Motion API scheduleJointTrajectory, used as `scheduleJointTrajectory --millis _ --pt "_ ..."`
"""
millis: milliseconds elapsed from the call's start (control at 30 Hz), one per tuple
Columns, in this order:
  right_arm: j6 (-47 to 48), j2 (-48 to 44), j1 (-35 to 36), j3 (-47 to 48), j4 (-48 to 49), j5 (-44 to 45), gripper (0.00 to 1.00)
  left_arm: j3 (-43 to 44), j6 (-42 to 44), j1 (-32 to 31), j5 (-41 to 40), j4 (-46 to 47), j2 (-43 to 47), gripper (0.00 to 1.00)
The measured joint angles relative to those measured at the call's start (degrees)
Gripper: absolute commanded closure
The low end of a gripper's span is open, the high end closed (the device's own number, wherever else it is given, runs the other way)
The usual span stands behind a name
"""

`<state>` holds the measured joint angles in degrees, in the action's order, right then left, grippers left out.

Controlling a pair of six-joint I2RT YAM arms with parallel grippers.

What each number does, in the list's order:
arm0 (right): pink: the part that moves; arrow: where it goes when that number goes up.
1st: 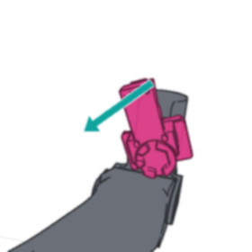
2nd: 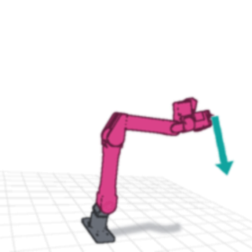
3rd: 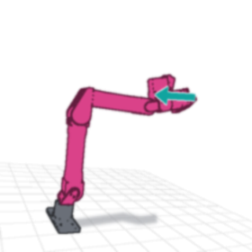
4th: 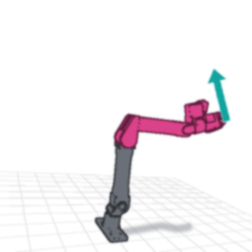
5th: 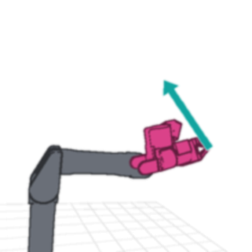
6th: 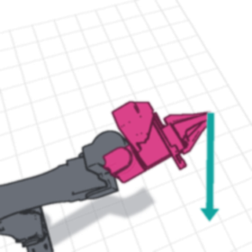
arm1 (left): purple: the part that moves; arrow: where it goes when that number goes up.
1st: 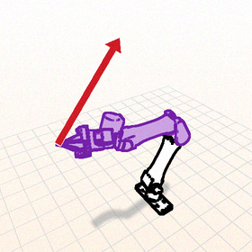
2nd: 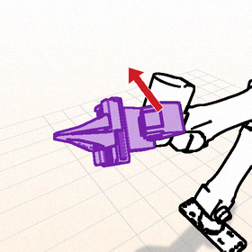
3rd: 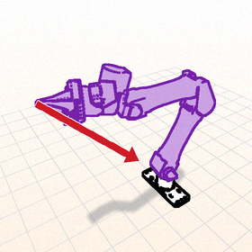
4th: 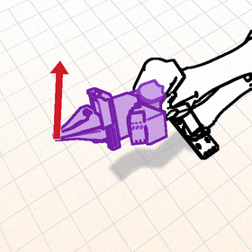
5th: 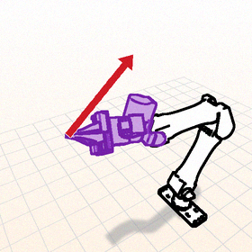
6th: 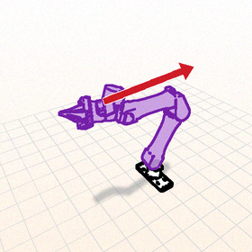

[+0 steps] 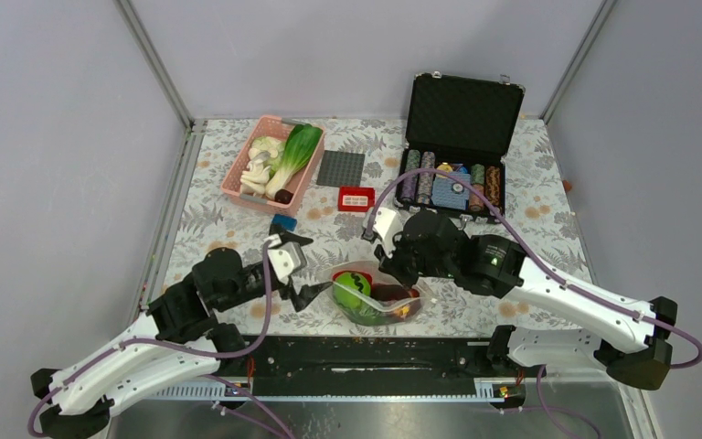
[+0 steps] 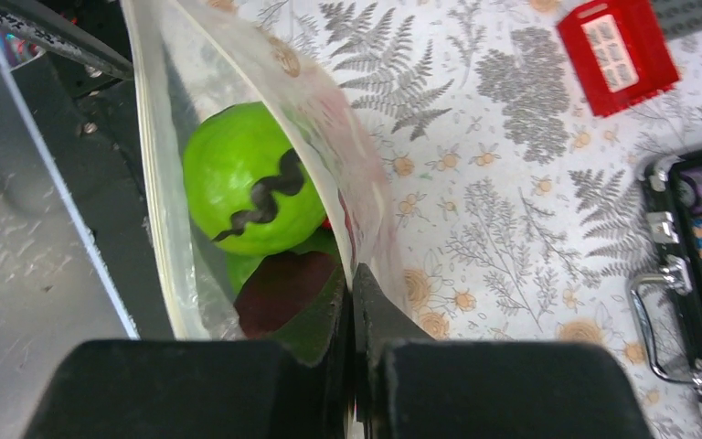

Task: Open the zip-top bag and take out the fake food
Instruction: Open the zipper of the food storage bag at the center of the board.

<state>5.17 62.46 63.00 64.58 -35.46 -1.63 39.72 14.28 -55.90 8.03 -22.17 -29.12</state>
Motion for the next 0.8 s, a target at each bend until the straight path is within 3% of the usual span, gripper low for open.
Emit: scheduleJointTrajectory --millis 300,500,800 --pt "-3.1 0.2 0.0 5.8 -1.6 11.2 1.0 6.1 -28.4 0.0 -17.2 -3.3 -3.7 0.01" --pt "-5.0 0.2 0.0 9.4 -1.6 20.0 1.0 9.4 -44.9 0.1 -16.0 -2.6 -7.6 0.01" --pt "-14.4 3.7 0.0 7.5 -2.8 23.0 1.0 6.8 -57.2 0.1 -15.3 -1.7 -9.5 0.01"
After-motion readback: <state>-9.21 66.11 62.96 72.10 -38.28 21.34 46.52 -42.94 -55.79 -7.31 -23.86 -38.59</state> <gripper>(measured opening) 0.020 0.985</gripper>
